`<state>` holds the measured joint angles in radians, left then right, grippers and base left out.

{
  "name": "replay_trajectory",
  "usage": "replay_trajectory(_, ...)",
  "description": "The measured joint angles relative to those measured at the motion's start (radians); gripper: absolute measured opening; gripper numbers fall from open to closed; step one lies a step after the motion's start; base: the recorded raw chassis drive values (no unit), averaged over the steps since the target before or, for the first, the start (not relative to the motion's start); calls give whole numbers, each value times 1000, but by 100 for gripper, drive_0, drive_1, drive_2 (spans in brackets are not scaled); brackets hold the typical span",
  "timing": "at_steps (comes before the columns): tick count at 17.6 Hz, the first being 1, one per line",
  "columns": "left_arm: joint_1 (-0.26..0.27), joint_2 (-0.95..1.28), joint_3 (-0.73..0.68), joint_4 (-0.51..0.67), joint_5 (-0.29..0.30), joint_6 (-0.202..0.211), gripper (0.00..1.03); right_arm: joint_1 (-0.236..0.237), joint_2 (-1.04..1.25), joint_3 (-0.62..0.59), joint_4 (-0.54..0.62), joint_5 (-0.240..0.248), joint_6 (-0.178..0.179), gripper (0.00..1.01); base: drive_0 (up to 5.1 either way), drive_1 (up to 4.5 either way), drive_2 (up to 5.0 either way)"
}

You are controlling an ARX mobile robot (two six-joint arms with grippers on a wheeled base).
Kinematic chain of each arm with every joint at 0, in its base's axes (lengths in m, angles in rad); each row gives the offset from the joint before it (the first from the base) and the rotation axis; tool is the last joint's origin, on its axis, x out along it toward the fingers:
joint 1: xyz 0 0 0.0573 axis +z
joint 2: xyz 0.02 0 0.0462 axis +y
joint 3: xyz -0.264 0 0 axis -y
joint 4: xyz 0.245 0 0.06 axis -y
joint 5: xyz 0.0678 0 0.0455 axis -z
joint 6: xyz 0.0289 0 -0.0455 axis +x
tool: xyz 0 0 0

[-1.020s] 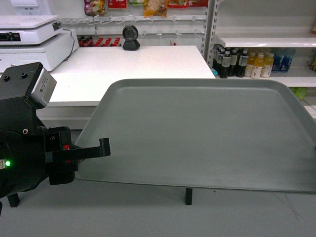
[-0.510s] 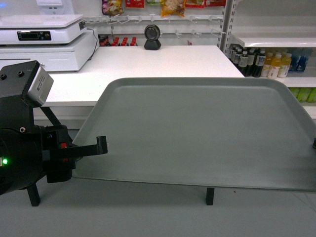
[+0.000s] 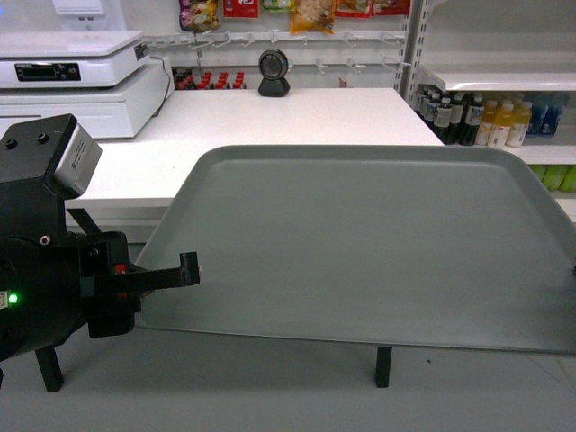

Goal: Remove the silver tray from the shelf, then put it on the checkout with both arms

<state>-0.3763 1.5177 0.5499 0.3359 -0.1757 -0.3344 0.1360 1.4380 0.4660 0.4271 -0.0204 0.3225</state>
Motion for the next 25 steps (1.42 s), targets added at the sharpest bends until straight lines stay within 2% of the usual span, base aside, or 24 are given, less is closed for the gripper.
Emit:
replay_trajectory(4, 0, 0, 0, 2, 0, 0, 2, 0, 0, 0, 4, 0, 0, 2, -494, 247, 247)
replay_trajectory(25, 0, 0, 0, 2, 1, -1, 2, -5, 0, 0, 1, -5, 0, 2, 12, 433, -410)
